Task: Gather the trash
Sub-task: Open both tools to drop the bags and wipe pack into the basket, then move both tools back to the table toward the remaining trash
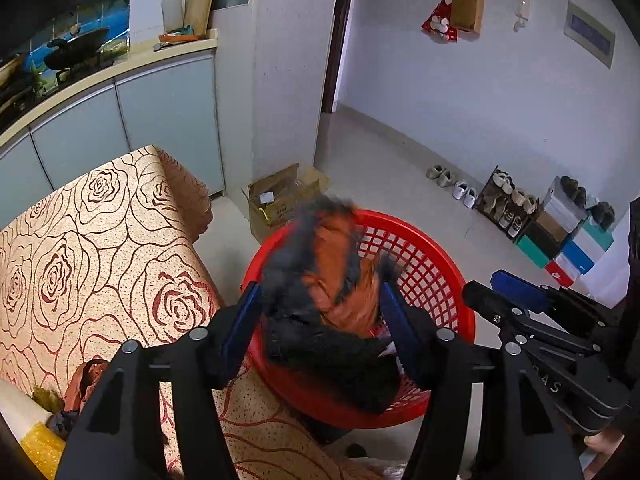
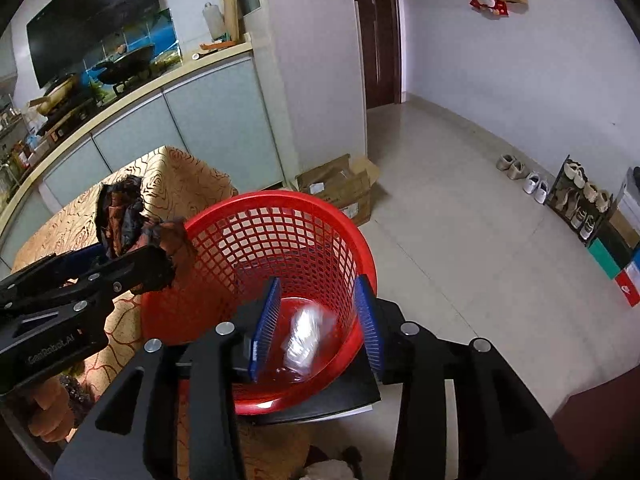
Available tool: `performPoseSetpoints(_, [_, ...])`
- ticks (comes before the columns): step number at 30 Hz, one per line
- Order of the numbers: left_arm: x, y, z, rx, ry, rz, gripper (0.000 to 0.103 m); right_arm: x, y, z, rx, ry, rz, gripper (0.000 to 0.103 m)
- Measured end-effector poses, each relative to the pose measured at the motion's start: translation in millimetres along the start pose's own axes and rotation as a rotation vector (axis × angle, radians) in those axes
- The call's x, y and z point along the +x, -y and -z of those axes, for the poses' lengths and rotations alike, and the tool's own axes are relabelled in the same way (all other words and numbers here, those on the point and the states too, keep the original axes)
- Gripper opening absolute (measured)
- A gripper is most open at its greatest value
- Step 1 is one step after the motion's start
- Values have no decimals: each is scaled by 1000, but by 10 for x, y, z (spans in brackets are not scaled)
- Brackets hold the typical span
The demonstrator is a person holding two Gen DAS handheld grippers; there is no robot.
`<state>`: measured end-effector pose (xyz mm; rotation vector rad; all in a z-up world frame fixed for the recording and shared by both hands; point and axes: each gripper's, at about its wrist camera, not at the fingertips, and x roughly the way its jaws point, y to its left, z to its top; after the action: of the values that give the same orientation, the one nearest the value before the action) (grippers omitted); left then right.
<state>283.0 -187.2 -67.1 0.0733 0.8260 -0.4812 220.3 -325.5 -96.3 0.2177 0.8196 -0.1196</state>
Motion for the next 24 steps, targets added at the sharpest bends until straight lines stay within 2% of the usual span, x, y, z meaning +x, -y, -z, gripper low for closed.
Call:
performPoseSetpoints(4, [-112,12,3,7,26,3,74,-100,4,-2,9,21,-3,40])
performPoseSetpoints(10, [-326,14,-2,-5,60,0,77,-263,-20,11,14,50,3,41])
performPoseSetpoints(17, [-725,-30,20,-23,137,-54,82,-526,-101,55,4,114,13,54])
performPoseSetpoints(24, [-1065,-89,60,-37,188,-105,84,-748,-232,76,-19,172,4,60])
